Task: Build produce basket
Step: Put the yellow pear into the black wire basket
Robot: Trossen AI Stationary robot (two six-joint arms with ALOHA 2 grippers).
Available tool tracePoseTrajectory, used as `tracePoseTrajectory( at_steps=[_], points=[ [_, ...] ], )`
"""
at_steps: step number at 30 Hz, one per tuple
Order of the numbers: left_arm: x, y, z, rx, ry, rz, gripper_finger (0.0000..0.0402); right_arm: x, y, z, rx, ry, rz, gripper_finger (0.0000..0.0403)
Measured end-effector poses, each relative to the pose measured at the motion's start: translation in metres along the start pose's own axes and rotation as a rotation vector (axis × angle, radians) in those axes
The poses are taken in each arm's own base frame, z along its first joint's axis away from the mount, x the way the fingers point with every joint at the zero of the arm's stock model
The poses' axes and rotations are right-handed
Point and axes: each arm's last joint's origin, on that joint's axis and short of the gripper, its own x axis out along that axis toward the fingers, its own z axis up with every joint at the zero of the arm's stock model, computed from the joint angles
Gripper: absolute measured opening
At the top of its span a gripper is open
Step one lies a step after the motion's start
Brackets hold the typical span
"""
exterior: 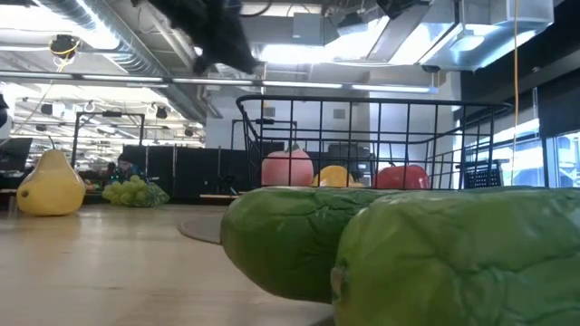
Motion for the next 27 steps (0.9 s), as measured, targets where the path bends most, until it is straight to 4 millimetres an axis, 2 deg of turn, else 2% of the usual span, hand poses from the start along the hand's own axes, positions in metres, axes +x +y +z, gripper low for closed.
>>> tracePoseTrajectory(
  at_steps=[5, 10, 23, 27],
  points=[
    [-0.030, 0.000, -0.012, -0.046, 0.083, 0.086, 0.0076, 0.000, 0.000, 0.000, 0.005, 0.024, -0.023, 0.0083],
    [-0.048, 0.005, -0.026, -0.150, 0.187, 0.182, 0.0076, 0.002, 0.001, 0.001, 0.066, 0.040, -0.034, 0.0083],
    [-0.074, 0.021, -0.064, -0.587, 0.510, 0.523, 0.0076, 0.006, 0.006, 0.008, 0.037, 0.036, -0.035, 0.0083],
    [-0.081, 0.023, -0.071, -0.631, 0.596, 0.589, 0.0076, 0.006, 0.006, 0.009, 0.046, 0.027, -0.043, 0.0083]
  ],
)
